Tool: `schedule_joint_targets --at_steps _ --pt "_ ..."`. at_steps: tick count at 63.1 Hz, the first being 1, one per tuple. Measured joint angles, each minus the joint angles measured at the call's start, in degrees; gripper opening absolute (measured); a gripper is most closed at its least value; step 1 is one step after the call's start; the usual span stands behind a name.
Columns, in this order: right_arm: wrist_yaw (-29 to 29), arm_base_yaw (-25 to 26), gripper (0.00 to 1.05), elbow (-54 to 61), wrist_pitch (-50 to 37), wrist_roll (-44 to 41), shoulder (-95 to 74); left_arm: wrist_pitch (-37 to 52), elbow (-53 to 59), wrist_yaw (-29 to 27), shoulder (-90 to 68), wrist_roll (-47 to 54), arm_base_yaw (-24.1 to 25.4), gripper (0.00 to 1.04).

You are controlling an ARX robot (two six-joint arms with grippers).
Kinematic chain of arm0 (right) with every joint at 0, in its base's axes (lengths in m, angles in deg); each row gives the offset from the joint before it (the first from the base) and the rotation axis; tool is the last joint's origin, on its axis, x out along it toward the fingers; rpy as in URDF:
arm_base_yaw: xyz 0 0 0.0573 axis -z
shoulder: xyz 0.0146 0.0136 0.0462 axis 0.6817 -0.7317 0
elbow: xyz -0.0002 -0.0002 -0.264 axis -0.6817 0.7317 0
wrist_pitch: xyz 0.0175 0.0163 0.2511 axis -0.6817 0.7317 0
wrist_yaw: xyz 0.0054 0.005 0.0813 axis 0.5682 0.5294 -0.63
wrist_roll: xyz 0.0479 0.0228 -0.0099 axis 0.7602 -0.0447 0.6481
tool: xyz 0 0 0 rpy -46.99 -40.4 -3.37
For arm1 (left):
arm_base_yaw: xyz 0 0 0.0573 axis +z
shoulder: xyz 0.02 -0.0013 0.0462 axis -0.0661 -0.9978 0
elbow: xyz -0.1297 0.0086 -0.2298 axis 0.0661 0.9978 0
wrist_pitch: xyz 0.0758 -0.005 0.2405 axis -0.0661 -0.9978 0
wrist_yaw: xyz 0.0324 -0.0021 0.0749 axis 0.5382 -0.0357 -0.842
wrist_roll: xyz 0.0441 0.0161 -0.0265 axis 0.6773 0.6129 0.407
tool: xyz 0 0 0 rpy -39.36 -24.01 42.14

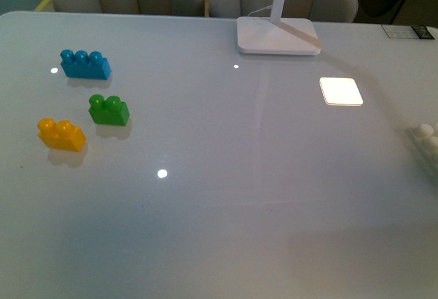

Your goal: Insert yellow block into base center

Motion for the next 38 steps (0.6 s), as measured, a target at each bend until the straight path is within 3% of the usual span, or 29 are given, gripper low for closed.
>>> schedule_joint_targets --at_steps 14,38 --pt "-0.1 1.5 0.96 -10.5 6.1 -3.0 -11.8 0.0 0.0 0.0 0.0 0.0 0.0 0.97" --pt "-0.9 3.7 0.96 -20.2 11.6 -4.7 -16.2 0.0 0.0 0.0 0.0 0.0 0.0 0.97"
